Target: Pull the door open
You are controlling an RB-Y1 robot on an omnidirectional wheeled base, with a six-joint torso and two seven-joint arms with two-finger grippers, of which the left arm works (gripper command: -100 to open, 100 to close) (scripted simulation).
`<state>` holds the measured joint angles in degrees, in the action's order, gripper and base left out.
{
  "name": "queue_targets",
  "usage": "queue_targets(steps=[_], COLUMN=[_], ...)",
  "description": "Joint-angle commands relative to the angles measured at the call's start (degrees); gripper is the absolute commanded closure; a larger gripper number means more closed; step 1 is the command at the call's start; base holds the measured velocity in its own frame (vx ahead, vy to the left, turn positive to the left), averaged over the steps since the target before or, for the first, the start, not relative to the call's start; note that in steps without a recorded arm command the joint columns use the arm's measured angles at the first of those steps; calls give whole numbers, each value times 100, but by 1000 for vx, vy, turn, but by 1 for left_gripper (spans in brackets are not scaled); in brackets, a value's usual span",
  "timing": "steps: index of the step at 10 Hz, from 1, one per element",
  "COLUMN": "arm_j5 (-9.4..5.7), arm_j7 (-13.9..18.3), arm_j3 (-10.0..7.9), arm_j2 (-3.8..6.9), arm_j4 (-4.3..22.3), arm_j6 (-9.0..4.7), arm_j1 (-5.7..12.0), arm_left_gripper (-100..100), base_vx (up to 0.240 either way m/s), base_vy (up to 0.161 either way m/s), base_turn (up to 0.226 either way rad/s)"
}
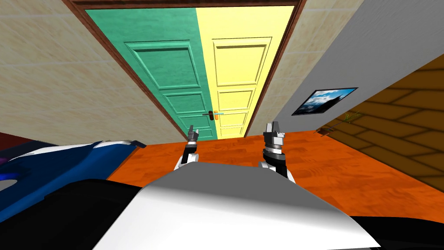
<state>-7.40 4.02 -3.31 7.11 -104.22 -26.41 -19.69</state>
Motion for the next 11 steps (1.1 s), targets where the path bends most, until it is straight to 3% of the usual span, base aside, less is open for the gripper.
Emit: queue_targets(steps=[1,8,11], arm_j5=[-6,-17,-24], arm_j7=[13,41,60], arm_j3=[-60,-208,-308], arm_j2=[50,173,253], arm_j4=[242,916,1373], arm_j6=[107,340,499], arm_j1=[128,460,685], arm_left_gripper=[-100,-100,-100], base_vx=[145,109,148], base_vy=[-8,4,1], base_turn=[-37,-27,-37])
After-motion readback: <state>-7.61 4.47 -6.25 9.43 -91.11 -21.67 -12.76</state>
